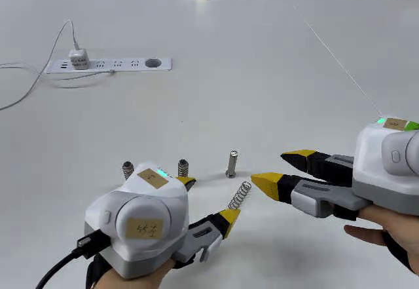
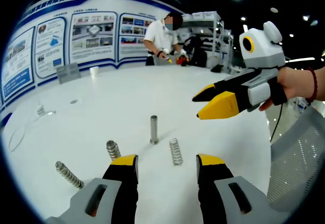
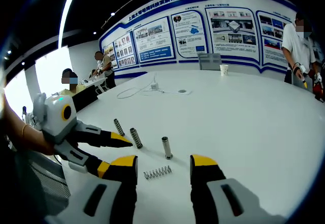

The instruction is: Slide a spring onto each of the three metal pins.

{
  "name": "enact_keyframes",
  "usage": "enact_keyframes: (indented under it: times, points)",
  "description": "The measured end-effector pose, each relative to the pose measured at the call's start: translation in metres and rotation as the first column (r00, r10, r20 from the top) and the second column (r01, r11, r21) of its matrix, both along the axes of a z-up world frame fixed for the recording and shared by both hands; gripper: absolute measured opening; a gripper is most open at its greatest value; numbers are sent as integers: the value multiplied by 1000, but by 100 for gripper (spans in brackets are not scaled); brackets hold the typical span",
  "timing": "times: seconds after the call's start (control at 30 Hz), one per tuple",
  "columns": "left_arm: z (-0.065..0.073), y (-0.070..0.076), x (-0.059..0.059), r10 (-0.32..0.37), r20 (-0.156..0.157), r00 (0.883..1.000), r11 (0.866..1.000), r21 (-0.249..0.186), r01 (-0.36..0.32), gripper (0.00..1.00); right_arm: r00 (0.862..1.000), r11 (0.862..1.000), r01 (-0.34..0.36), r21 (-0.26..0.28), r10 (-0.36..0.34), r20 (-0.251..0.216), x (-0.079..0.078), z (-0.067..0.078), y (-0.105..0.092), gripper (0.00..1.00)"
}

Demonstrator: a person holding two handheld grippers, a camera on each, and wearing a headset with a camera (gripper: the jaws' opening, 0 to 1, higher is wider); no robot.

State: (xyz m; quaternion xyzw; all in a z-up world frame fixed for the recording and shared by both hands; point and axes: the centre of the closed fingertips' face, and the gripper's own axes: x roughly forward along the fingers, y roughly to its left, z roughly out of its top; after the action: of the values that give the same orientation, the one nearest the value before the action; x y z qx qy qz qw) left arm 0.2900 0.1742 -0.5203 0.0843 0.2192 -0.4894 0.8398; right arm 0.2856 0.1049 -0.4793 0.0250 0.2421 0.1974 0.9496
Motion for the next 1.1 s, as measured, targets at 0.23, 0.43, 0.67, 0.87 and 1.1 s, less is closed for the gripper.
enact_keyframes:
  times: [0.23, 0.43, 0.67, 0.87, 1.1]
  points:
    - [-10, -13, -3, -35, 1, 999, 999, 17, 35, 39, 1000, 1000, -9, -7, 9, -11, -11, -5, -7, 42]
    - [-18, -20, -3, -41, -15, 999, 999, 25, 41, 33, 1000, 1000, 4, 1, -4, -20, -15, -8, -13, 41]
    - [-27, -26, -4, -75, 12, 997, 995, 73, 74, 26, 1000, 1000, 12, 14, -12, -26, -16, -9, -16, 40]
    - [-35, -27, -1, -79, 19, 997, 992, 105, 77, 20, 999, 1000, 17, 13, -17, -32, -19, -11, -15, 40]
    - [-41, -28, -2, -88, 5, 996, 989, 122, 87, 16, 999, 999, 28, 16, -28, -36, -20, -12, -16, 39]
